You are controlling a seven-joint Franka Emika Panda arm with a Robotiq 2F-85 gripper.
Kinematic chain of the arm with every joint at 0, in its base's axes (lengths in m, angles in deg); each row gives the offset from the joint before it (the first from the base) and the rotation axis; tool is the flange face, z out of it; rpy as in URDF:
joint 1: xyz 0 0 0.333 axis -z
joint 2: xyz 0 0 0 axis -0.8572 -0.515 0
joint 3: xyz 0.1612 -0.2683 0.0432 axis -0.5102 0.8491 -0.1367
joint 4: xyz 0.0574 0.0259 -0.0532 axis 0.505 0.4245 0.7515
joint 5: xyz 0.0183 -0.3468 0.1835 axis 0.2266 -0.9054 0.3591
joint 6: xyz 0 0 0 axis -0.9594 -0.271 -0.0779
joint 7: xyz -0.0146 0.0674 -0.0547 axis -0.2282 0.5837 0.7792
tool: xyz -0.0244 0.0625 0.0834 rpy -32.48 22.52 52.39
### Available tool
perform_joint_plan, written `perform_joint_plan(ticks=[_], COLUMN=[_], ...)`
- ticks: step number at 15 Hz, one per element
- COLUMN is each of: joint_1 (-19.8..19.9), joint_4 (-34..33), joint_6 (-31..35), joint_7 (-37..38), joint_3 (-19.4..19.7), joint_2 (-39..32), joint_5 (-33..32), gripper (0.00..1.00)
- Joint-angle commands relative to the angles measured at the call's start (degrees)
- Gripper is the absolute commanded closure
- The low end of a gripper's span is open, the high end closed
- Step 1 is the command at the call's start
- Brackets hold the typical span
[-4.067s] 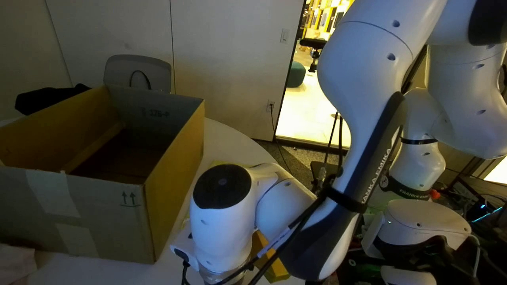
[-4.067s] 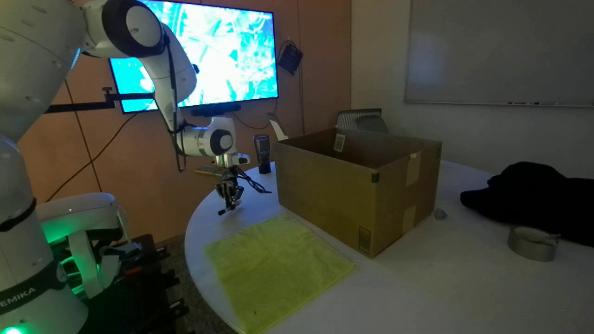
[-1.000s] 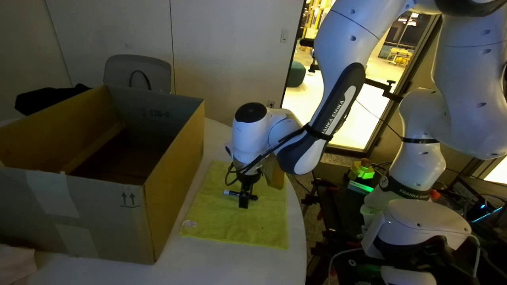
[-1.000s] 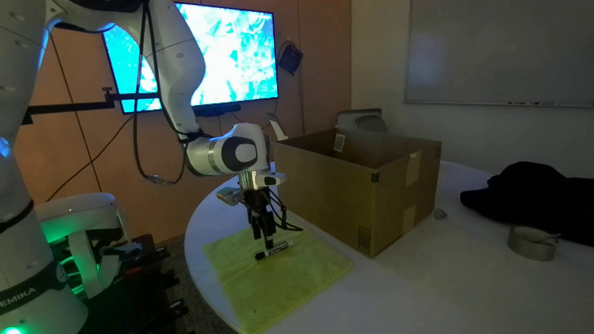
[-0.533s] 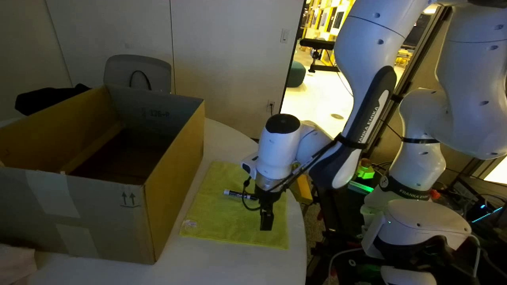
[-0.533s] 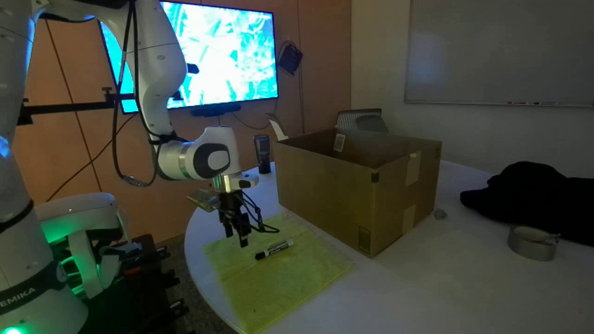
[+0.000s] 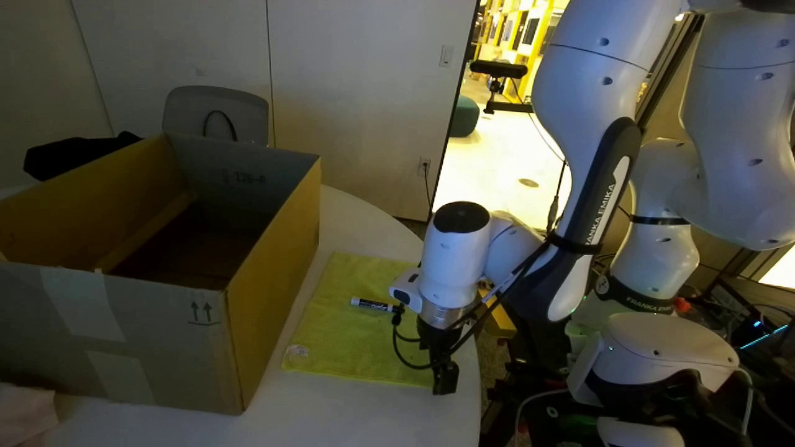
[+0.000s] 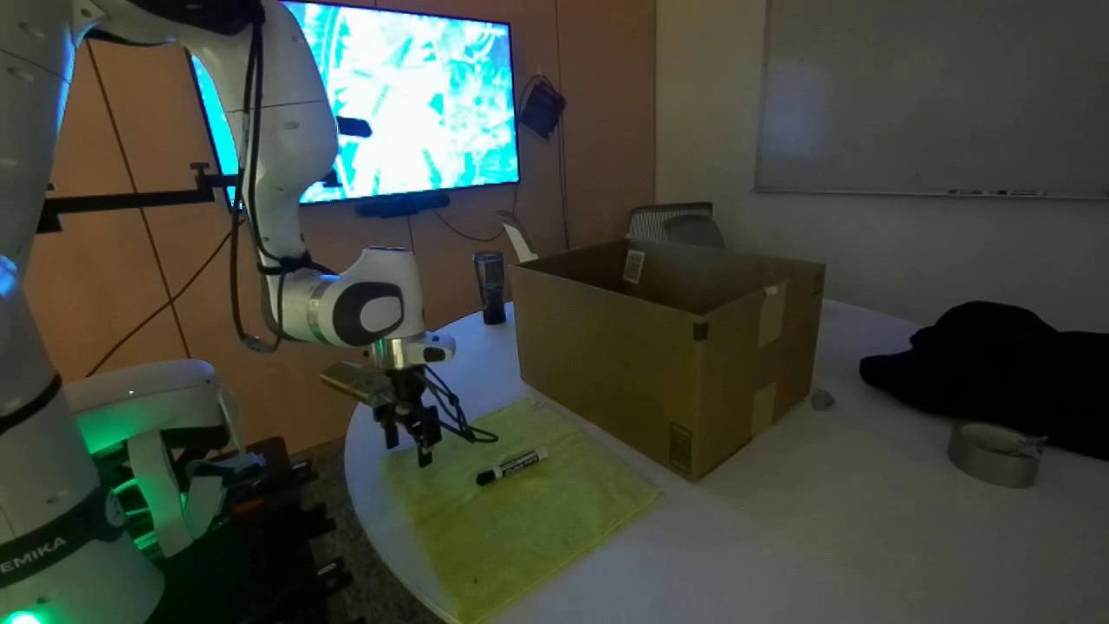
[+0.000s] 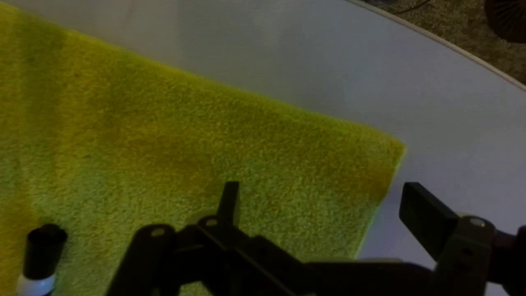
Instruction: Put the marker in the towel, fold up the towel and put it in the box
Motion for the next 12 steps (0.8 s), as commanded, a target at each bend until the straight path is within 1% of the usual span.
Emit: perform_joint_plan(ticks=[1,6,7,8,9,12], joint_1=[2.6,5.5,6.2,6.8,7.1,7.3], joint_4=[-0.3,-1.7,-1.8,-1.8,-1.8,-1.6], joint_6=[0.4,0.1,0.0,-0.1,-0.1,0.0], joint_7=[-5.5,-9.3,-10.1,-10.6,-10.9,-11.3], joint_3=[-2.7,-4.3,-4.8,-5.3,-5.5,-5.6], joint_2=[-1.4,-3.8,-4.0,-4.1,-4.0,-3.4], joint_5=[3.1,5.4,5.9,6.4,6.7,7.3], gripper=[0.00,0.01,0.06,0.26,0.29,0.53])
